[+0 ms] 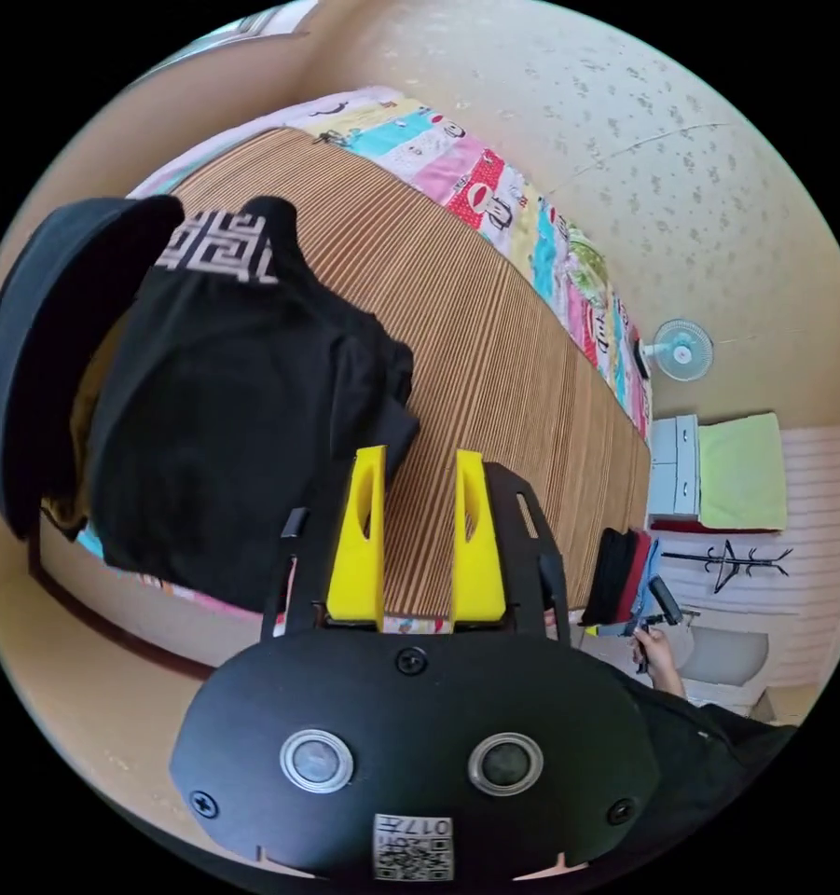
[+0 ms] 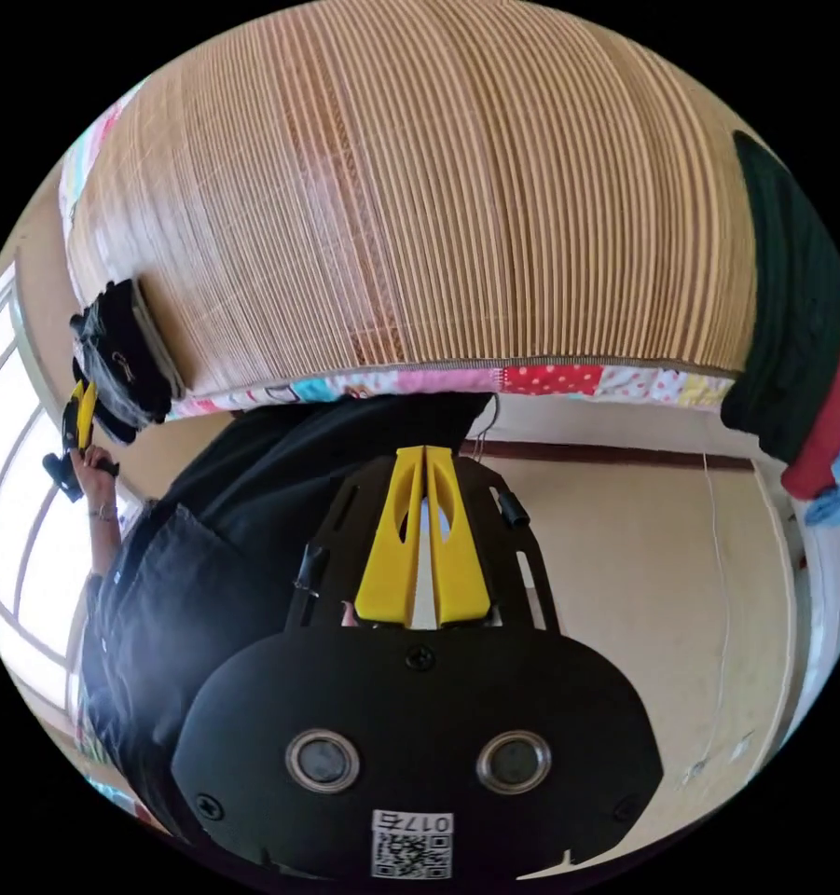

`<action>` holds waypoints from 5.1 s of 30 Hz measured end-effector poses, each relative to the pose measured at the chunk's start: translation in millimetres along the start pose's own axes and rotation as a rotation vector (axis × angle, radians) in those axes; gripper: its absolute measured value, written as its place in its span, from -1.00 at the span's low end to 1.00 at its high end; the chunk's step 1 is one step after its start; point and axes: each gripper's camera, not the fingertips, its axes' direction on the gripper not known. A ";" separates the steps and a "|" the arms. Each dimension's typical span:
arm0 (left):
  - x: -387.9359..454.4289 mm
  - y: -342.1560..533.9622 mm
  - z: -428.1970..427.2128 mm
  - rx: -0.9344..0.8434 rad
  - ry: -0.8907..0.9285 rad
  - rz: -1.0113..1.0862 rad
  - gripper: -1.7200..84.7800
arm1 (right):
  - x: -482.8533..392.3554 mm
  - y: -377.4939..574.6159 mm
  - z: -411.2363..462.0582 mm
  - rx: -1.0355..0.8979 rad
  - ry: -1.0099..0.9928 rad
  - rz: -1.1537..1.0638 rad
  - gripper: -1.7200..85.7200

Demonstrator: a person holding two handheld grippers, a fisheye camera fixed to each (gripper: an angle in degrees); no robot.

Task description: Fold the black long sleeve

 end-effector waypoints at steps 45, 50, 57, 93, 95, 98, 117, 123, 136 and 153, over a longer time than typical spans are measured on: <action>114.0 3.5 -170.2 -0.243 2.591 1.009 -0.98 | -261.8 178.6 70.1 0.666 -0.464 -1.323 -0.57; 144.3 16.3 -137.0 -0.532 2.398 1.038 -0.98 | -287.7 185.3 105.3 0.761 -0.385 -1.399 -0.46; 124.7 -3.5 -118.3 -0.525 2.108 1.145 -0.98 | -338.5 188.1 145.0 0.761 -0.398 -1.515 -0.84; 237.0 28.8 254.2 -0.169 1.008 0.885 -0.76 | -452.0 197.6 174.4 1.309 0.006 -0.997 -0.90; 271.4 52.6 270.2 -0.136 0.904 0.946 -0.70 | -467.0 193.0 174.6 1.296 0.053 -0.981 -0.90; 325.4 91.5 297.6 -0.085 0.794 1.027 -0.66 | -483.9 187.3 172.9 1.282 0.066 -0.971 -0.90; 439.2 237.5 391.2 0.181 0.476 1.080 -0.97 | -500.3 186.2 132.8 1.212 0.054 -0.952 -0.90; 444.1 218.0 356.0 0.169 0.751 1.125 -0.98 | -430.7 197.0 102.0 1.098 -0.266 -1.221 -0.91; 499.5 262.5 262.6 0.281 0.831 1.294 -0.98 | -291.6 124.0 170.4 0.950 -0.496 -1.007 -0.67; 456.1 305.6 161.7 0.330 0.823 1.239 -0.98 | -335.3 86.1 75.8 0.899 -0.692 -1.389 -0.89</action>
